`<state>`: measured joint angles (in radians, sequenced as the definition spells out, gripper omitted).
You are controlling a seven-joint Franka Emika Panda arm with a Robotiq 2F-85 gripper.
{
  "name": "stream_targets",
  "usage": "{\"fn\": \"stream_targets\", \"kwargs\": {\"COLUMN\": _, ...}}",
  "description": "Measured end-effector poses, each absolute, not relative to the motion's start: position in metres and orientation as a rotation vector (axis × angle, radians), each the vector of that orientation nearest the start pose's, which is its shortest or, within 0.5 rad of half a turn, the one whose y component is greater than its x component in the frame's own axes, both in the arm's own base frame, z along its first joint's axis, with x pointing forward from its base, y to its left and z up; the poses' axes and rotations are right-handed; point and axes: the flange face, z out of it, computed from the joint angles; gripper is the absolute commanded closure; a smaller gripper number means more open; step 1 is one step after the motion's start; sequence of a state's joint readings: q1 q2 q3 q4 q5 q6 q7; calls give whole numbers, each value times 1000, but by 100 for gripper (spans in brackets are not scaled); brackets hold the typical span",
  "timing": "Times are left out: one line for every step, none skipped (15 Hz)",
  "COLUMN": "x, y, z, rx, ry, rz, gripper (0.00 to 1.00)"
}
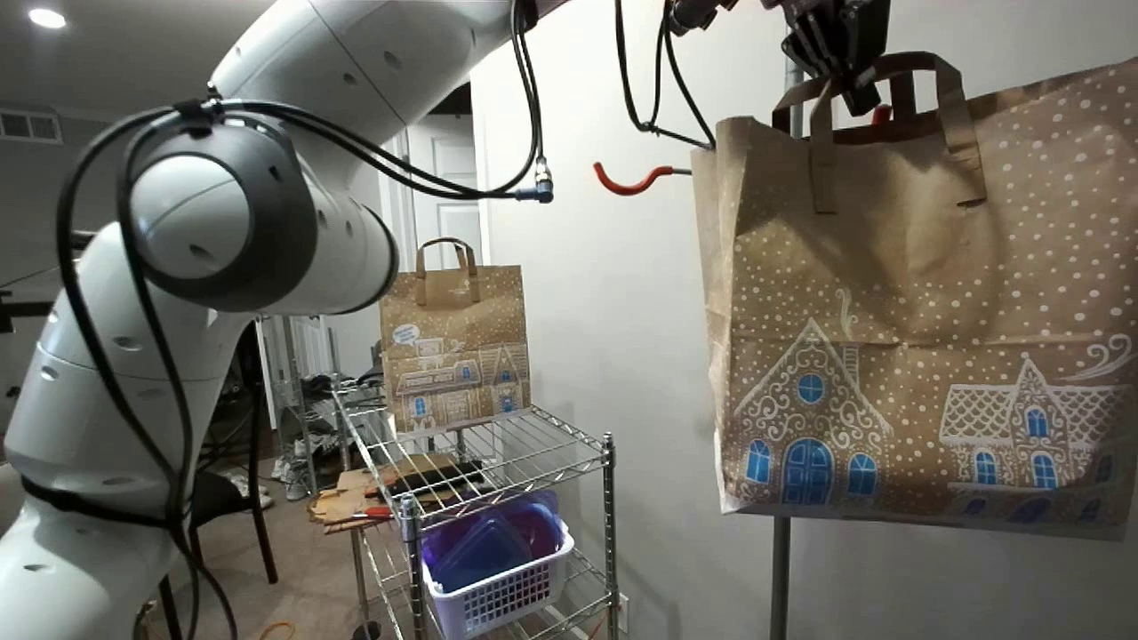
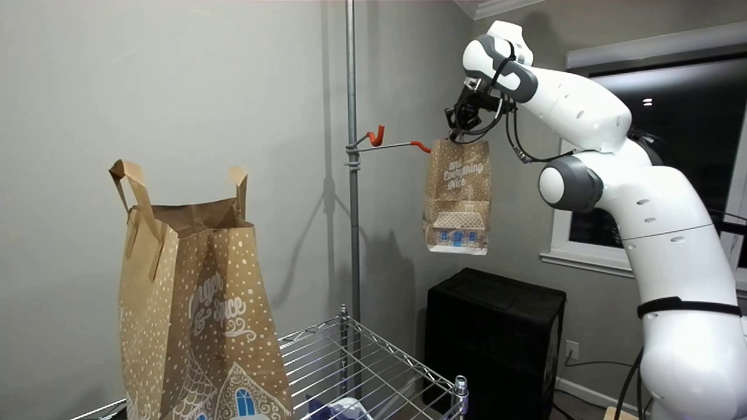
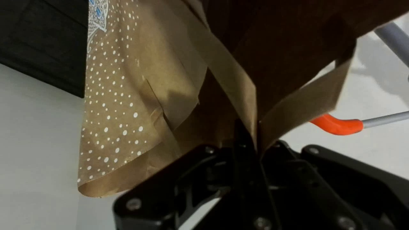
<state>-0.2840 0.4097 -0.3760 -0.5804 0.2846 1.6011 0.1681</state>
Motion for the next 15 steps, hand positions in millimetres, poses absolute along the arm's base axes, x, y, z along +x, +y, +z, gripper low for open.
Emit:
{"fn": "stream_targets", "kwargs": {"x": 544, "y": -265, "z": 842, "rx": -2839, "ry": 959, "rz": -995, "gripper": 96}}
{"fn": "stream_targets", "kwargs": {"x": 546, "y": -264, "z": 842, "rx": -2849, "ry": 938, "rz": -1002, "gripper": 96}}
{"fn": "stream_targets", "kwargs": {"x": 547, "y": -262, "z": 842, "rx": -2857, "ry": 919, "rz": -1007, "gripper": 96}}
{"fn": "stream_targets", "kwargs": {"x": 549, "y": -261, "z": 842, "rx": -2865, "ry": 901, "rz": -1012, "gripper": 96}}
{"fn": "stream_targets", "kwargs": {"x": 550, "y": -260, "z": 842, "rx": -2871, "ry": 889, "rz": -1020, "gripper": 96}}
{"fn": "stream_targets", "kwargs": {"x": 550, "y": -260, "z": 843, "rx": -2877, "ry": 882, "rz": -1032, "gripper": 96}}
{"fn": "stream_targets", "kwargs": {"x": 551, "y": -259, "z": 845, "rx": -2880, "ry": 872, "rz": -1047, "gripper": 96}}
{"fn": "stream_targets", "kwargs": {"x": 551, "y": -260, "z": 846, "rx": -2880, "ry": 865, "rz": -1063, "gripper": 96}}
{"fn": "stream_targets", "kwargs": {"x": 552, "y": -260, "z": 847, "rx": -2879, "ry": 856, "rz": -1075, "gripper": 96}}
{"fn": "stream_targets", "kwargs": {"x": 553, "y": -260, "z": 847, "rx": -2874, "ry": 836, "rz": -1082, "gripper": 96}}
{"fn": "stream_targets", "kwargs": {"x": 554, "y": -259, "z": 847, "rx": -2871, "ry": 812, "rz": -1087, "gripper": 96}}
{"fn": "stream_targets", "kwargs": {"x": 555, "y": -258, "z": 846, "rx": -2869, "ry": 785, "rz": -1087, "gripper": 96}}
{"fn": "stream_targets", "kwargs": {"x": 556, "y": -256, "z": 846, "rx": -2870, "ry": 755, "rz": -1084, "gripper": 96}}
{"fn": "stream_targets", "kwargs": {"x": 557, "y": -254, "z": 844, "rx": -2871, "ry": 725, "rz": -1074, "gripper": 96}}
{"fn": "stream_targets", "kwargs": {"x": 558, "y": -252, "z": 843, "rx": -2874, "ry": 692, "rz": -1068, "gripper": 96}}
